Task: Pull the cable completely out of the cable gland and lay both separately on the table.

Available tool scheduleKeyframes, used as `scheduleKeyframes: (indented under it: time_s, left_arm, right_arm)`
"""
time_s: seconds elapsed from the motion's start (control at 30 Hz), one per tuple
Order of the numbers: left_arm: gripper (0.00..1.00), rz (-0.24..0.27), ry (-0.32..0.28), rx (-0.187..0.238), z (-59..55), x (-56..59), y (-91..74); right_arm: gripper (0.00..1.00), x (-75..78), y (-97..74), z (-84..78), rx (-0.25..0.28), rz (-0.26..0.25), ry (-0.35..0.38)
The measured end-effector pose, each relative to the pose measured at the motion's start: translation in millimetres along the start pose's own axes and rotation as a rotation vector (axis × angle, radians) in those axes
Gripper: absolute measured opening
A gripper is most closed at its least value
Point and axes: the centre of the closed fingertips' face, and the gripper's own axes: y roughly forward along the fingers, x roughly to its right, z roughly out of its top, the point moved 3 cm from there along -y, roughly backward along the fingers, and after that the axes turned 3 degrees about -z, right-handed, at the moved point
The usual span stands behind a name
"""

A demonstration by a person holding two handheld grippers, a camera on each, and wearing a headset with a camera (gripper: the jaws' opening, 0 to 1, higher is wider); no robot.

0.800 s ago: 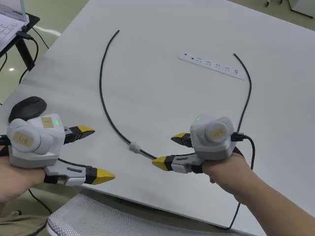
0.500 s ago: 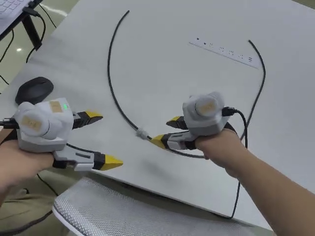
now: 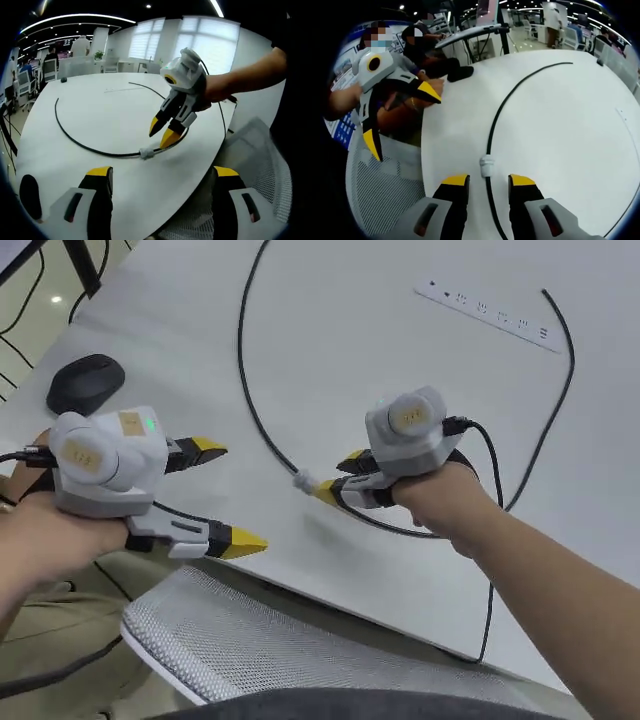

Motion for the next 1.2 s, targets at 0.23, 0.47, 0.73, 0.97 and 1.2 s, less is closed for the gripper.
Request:
scheduleKeyframes:
  time_s: [0.23,0.47,0.73,0.97,1.2]
  left_arm:
    - [0.81,-0.005,-0.009,-0.006,-1.6,-1.5,-0.4]
    - [0.81,-0.005,-0.022,-0.003,-3.6,-2.8,0.0]
    - [0.8,-0.005,-0.03,-0.008,-6.8,-4.9,-0.3]
    - [0.79,-0.011,-0.036,-0.013,-8.7,-3.8,1.4]
    - [0.79,-0.019,-0.034,-0.014,-8.2,-0.8,3.3]
  right_arm:
    - [0.22,-2.1,14.2,-0.8,-0.03,0.014,0.011]
    - [0.18,-6.2,20.9,-2.4,-0.051,0.027,-0.004]
    - [0.11,-9.3,22.4,-3.9,-0.067,0.028,-0.024]
    - [0.08,-9.8,24.1,-1.5,-0.066,0.023,-0.029]
    - [0.07,-10.1,22.1,-3.0,-0.082,-0.004,-0.073]
